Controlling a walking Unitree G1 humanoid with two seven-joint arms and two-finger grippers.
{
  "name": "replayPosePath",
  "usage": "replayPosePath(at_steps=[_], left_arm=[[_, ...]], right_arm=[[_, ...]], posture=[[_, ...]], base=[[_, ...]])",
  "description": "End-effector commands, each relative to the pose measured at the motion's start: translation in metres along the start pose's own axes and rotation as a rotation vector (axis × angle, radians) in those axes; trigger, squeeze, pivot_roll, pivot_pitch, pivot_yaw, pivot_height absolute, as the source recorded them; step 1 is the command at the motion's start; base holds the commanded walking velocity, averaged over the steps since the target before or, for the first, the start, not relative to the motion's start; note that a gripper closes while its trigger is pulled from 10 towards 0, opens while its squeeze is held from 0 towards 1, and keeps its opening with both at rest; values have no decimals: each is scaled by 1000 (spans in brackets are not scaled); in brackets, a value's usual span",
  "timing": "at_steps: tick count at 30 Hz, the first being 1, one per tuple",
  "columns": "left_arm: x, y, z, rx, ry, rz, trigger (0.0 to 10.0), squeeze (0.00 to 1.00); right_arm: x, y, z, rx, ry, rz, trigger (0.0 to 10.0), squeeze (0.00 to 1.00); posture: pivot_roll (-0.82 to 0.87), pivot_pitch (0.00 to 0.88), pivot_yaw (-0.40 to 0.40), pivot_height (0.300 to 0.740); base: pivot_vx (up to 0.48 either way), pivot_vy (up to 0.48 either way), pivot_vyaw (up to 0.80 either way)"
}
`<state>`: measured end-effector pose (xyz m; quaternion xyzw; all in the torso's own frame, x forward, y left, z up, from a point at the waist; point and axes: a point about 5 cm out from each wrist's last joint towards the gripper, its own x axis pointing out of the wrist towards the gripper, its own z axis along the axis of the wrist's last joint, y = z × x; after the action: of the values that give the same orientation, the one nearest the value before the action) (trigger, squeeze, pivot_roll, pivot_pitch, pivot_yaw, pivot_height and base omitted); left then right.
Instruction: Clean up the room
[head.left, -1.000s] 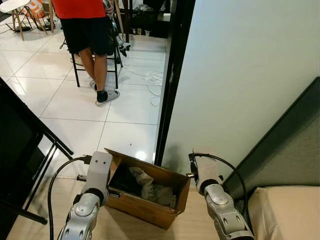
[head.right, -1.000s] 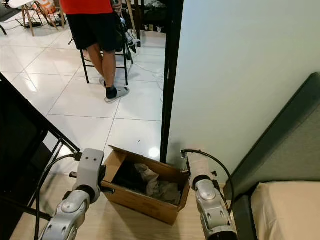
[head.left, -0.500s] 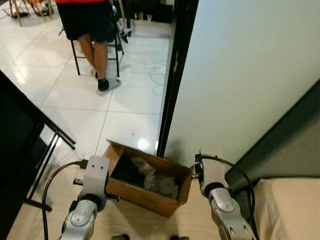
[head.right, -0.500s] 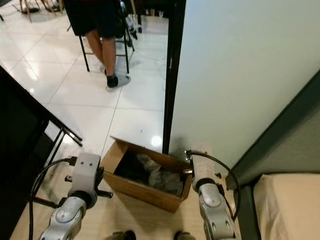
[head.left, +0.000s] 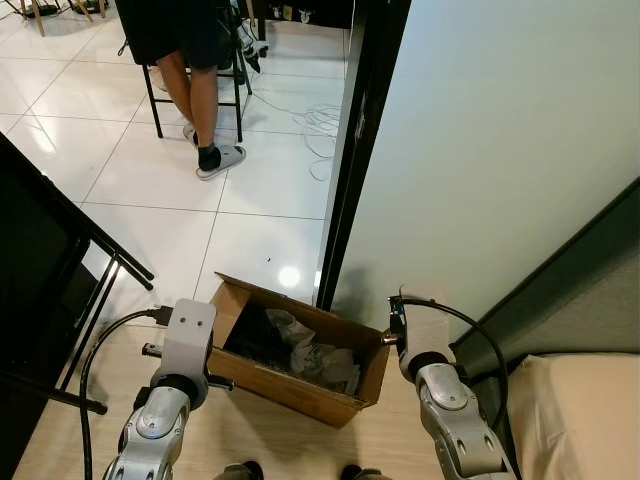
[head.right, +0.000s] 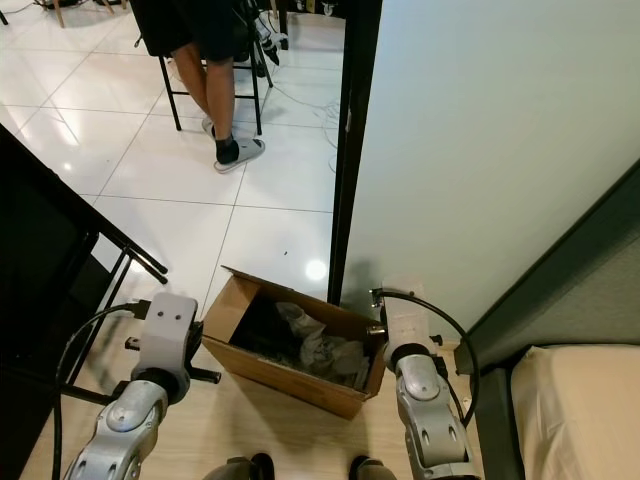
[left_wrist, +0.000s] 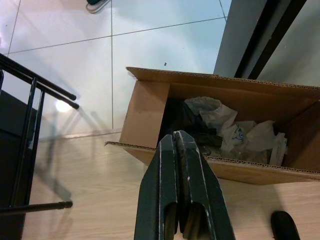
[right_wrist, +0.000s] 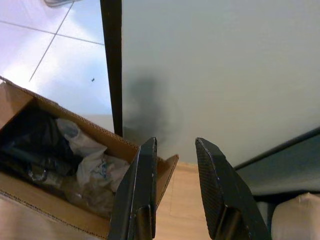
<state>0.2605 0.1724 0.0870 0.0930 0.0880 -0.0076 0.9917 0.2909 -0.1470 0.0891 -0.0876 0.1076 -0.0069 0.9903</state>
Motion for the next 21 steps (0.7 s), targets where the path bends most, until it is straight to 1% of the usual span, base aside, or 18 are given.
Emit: replayPosePath(at_steps=[1, 4, 9, 16, 21], left_arm=[[-4, -3, -9, -5, 39, 0, 10000, 0], [-4, -5, -10, -2, 40, 1, 10000, 0], [-1, -10, -9, -4, 44, -30, 10000, 0], [-1, -11, -11, -8, 53, -47, 10000, 0], [-1, -15, -11, -15, 52, -100, 10000, 0]], right_arm=[[-2, -1, -12, 2, 60, -2, 10000, 0], [-1, -1, -14, 13, 76, -2, 10000, 0], [0, 1, -15, 27, 88, 1, 10000, 0], [0, 3, -16, 41, 106, 12, 10000, 0], [0, 5, -18, 46, 123, 17, 10000, 0]], posture=[[-23, 239, -27, 740], [-25, 234, -23, 740], [-22, 222, -20, 740], [-23, 207, -18, 740], [-26, 191, -8, 740]], base=[[0, 0, 0], [0, 0, -800], [0, 0, -800], [0, 0, -800], [0, 0, -800]])
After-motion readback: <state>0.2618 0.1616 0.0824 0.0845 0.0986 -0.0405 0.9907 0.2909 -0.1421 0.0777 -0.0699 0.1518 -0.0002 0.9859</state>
